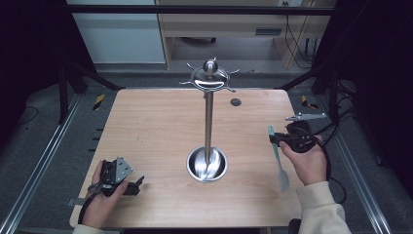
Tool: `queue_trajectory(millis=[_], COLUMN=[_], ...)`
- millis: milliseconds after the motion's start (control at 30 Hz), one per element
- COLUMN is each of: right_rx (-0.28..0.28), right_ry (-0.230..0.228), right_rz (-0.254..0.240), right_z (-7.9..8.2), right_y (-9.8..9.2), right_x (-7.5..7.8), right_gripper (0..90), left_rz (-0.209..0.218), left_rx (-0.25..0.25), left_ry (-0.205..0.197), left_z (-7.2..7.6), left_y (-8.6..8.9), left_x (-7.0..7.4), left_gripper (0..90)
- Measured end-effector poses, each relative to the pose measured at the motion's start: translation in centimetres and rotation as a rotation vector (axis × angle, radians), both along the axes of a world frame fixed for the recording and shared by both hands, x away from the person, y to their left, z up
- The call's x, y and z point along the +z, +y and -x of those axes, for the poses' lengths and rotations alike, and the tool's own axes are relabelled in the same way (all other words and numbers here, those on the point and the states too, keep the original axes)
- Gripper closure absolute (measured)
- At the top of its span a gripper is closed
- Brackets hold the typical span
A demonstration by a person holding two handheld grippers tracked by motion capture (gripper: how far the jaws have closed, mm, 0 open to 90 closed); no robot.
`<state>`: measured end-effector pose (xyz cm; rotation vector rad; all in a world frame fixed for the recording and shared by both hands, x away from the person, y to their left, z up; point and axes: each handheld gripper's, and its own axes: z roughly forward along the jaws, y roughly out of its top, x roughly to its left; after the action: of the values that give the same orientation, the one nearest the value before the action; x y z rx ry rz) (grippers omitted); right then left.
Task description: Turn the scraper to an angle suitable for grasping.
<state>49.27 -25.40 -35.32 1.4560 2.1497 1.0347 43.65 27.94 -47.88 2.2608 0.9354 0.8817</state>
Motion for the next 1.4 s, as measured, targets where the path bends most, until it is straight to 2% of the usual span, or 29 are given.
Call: queue_trajectory(millis=[167,200,300,433,567,700,900,1133,1233,1300,1400], right_rx=[0.028,0.041,0.055,0.058,0.066,0.071,0.112,0.15,0.157,0.167,0.179], right_ry=[-0.044,-0.069,-0.098,-0.119,-0.144,-0.166,-0.208,-0.249,-0.262,-0.285,-0.293], right_rz=[-0.031,-0.04,-0.054,-0.066,-0.093,-0.112,-0.1,-0.132,-0.144,-0.176,-0.173], right_z=[0.0,0.0,0.0,0.0,-0.1,-0.1,-0.2,-1.0,-1.1,-1.3,-1.4], right_y=[0.4,0.5,0.6,0.6,0.2,0.1,1.4,2.8,3.2,3.6,4.3], right_x=[0.9,1.4,2.0,2.4,2.8,3.5,5.5,7.3,7.7,8.3,9.0], right_gripper=[74.4,74.4,74.4,74.4,74.4,74.4,74.4,74.3,74.3,74.3,74.3], left_rz=[0.008,0.008,0.017,0.024,0.031,0.044,0.059,0.08,0.08,0.076,0.06], left_rx=[0.03,0.04,0.058,0.064,0.062,0.066,0.076,0.116,0.126,0.129,0.129], left_ry=[0.002,0.006,0.005,0.003,-0.027,-0.038,-0.042,-0.054,-0.052,-0.047,-0.038], left_z=[-0.1,-0.1,-0.2,-0.2,-0.1,-0.1,-0.2,-0.1,-0.1,-0.1,-0.1], left_y=[0.5,0.7,0.8,0.9,0.9,1.0,1.2,2.1,2.2,2.2,2.0], left_x=[-0.2,-0.3,-0.6,-0.6,-0.5,-0.3,-0.3,-0.2,-0.2,-0.4,-0.6], left_gripper=[2.8,2.8,2.8,2.8,2.8,2.8,2.8,2.8,2.8,2.8,2.8])
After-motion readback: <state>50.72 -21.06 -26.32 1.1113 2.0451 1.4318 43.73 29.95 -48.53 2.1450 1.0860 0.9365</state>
